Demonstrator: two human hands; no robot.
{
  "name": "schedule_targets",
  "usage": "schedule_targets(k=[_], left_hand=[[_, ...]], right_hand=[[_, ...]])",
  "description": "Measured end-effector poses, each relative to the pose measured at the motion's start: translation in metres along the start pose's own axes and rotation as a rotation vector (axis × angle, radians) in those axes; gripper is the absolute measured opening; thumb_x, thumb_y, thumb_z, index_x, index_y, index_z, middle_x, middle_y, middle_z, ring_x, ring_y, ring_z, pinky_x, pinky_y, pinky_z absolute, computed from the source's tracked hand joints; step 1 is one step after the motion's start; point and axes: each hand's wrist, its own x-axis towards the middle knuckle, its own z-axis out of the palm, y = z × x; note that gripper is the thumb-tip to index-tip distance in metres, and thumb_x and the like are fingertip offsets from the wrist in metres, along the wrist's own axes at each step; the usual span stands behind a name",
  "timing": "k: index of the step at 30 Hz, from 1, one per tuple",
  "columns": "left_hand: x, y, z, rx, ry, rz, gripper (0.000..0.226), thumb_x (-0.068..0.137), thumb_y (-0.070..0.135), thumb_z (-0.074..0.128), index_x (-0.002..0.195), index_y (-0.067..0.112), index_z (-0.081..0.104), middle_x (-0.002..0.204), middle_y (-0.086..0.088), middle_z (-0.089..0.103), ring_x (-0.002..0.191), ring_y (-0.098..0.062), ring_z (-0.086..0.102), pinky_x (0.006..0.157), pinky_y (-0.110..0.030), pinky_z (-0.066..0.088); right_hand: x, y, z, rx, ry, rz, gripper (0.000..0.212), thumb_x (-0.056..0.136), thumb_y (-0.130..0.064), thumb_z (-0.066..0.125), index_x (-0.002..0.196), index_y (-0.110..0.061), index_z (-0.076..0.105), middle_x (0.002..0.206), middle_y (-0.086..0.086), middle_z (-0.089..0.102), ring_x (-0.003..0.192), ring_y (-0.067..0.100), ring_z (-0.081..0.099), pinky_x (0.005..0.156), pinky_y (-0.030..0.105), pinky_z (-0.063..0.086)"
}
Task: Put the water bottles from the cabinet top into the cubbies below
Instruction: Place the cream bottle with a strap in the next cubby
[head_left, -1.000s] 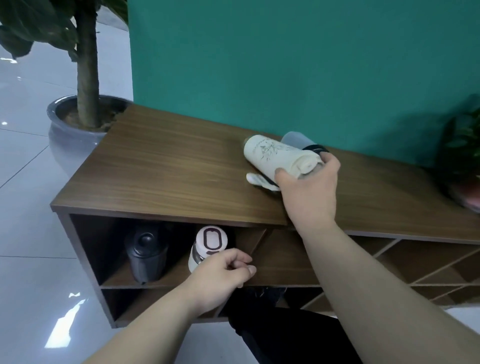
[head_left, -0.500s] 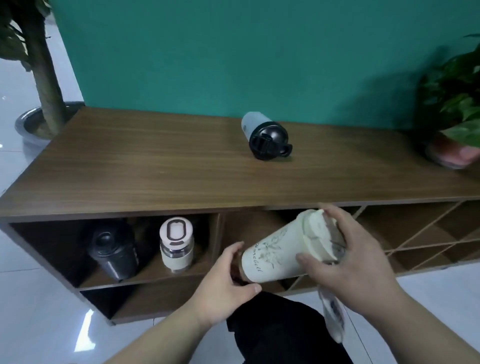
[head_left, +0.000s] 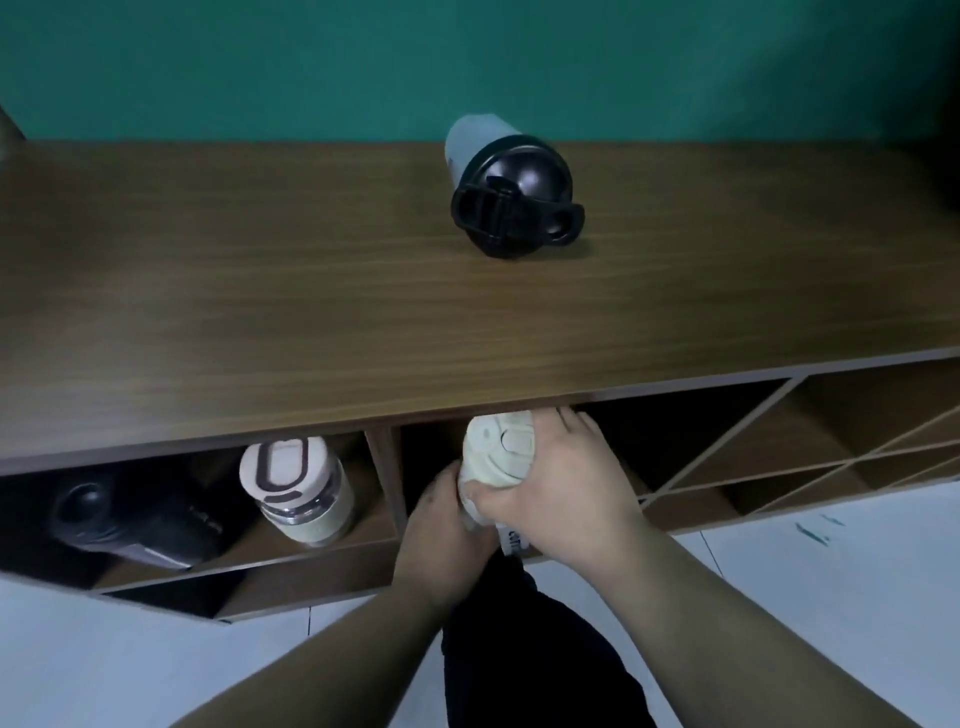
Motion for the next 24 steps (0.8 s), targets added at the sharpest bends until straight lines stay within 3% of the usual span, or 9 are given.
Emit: schedule_targets(k=[2, 6, 11, 13, 16, 20, 24], left_hand=[[0.008, -0.001, 0.004, -0.011, 0.005, -0.030, 0.048, 0.077, 0.050, 0.068, 0.124, 0.042, 0.063, 0.112, 0.019, 0.074, 0.103, 0.001, 0.070, 0.088, -0.039, 0.063], [0.009, 0.004, 0.007, -0.017, 0.004, -0.098, 0.047, 0.079, 0.046, 0.063, 0.124, 0.034, 0.060, 0.112, 0.012, 0.073, 0.101, -0.013, 0.070, 0.086, -0.037, 0.058], [0.018, -0.011, 0.024, 0.089, -0.054, -0.130, 0.067, 0.072, 0.066, 0.032, 0.124, 0.034, 0.060, 0.119, 0.016, 0.066, 0.112, -0.007, 0.064, 0.092, -0.025, 0.047], [0.015, -0.004, 0.023, 0.019, -0.042, -0.163, 0.057, 0.075, 0.064, 0.045, 0.119, 0.030, 0.061, 0.118, 0.008, 0.070, 0.113, -0.017, 0.069, 0.092, -0.031, 0.051], [0.011, 0.005, 0.020, -0.037, 0.025, -0.205, 0.048, 0.085, 0.040, 0.072, 0.123, 0.013, 0.059, 0.118, -0.008, 0.072, 0.111, -0.032, 0.069, 0.087, -0.033, 0.050], [0.011, 0.004, 0.023, -0.084, 0.054, -0.257, 0.061, 0.084, 0.040, 0.081, 0.130, 0.010, 0.054, 0.122, -0.015, 0.072, 0.116, -0.038, 0.067, 0.093, -0.041, 0.053], [0.013, 0.003, 0.021, -0.081, 0.051, -0.270, 0.061, 0.085, 0.034, 0.080, 0.135, 0.012, 0.053, 0.122, -0.013, 0.073, 0.115, -0.036, 0.068, 0.097, -0.045, 0.055]], right_hand=[[0.012, 0.001, 0.010, -0.015, 0.017, -0.015, 0.074, 0.048, -0.067, 0.067, 0.108, -0.024, 0.058, 0.105, -0.009, 0.062, 0.111, 0.015, 0.053, 0.101, 0.024, 0.042], [0.021, 0.000, 0.014, -0.021, -0.004, -0.019, 0.079, 0.053, -0.067, 0.068, 0.117, -0.023, 0.059, 0.112, -0.004, 0.065, 0.118, 0.019, 0.050, 0.104, 0.025, 0.040], [0.015, 0.001, 0.010, 0.064, -0.052, -0.018, 0.096, 0.048, -0.070, 0.078, 0.129, -0.030, 0.046, 0.126, -0.011, 0.055, 0.125, 0.013, 0.043, 0.108, 0.030, 0.038], [0.010, 0.013, 0.008, 0.231, -0.127, 0.040, 0.093, 0.045, -0.060, 0.085, 0.124, -0.037, 0.042, 0.124, -0.018, 0.050, 0.123, 0.006, 0.044, 0.107, 0.032, 0.041], [0.009, 0.039, 0.011, 0.559, -0.247, 0.092, 0.093, 0.052, -0.040, 0.091, 0.129, -0.047, 0.038, 0.132, -0.021, 0.054, 0.127, 0.001, 0.050, 0.108, 0.039, 0.045], [0.024, 0.067, 0.029, 0.746, -0.339, 0.064, 0.096, 0.056, -0.031, 0.085, 0.140, -0.045, 0.041, 0.136, -0.016, 0.061, 0.132, 0.014, 0.054, 0.111, 0.052, 0.043], [0.039, 0.070, 0.040, 0.784, -0.404, 0.028, 0.070, 0.050, -0.023, 0.085, 0.111, -0.052, 0.064, 0.121, -0.010, 0.071, 0.123, 0.016, 0.061, 0.111, 0.050, 0.043]])
